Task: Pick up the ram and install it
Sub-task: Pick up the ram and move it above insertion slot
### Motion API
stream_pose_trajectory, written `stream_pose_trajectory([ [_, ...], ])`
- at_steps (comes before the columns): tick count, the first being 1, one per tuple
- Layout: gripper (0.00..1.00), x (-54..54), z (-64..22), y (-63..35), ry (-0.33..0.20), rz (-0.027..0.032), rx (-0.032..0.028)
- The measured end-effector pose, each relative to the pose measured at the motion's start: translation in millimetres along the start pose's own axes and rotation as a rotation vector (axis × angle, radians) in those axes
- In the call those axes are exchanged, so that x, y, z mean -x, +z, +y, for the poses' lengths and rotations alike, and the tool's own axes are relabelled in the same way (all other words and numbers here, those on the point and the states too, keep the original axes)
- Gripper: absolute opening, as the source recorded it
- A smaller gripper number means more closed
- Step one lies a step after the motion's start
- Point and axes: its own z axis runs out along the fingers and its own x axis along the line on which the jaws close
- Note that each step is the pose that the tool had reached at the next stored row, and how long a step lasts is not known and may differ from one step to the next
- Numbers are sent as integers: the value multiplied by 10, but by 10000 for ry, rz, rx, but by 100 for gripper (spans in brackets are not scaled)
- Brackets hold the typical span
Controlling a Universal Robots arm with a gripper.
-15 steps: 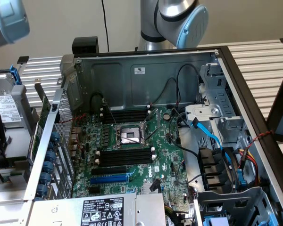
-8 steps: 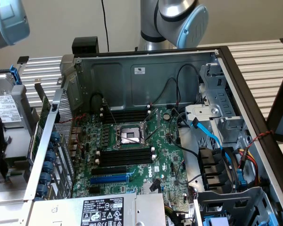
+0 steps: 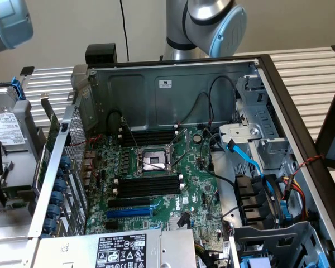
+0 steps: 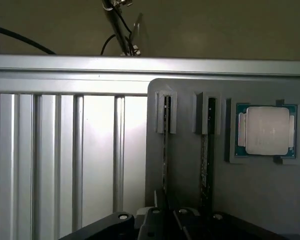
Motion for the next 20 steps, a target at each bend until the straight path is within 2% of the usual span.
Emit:
stream_pose_trajectory([
  [14,13,-76,-5,-638,4,1,2],
  [20,13,-168,-142,-911,5,1,11],
])
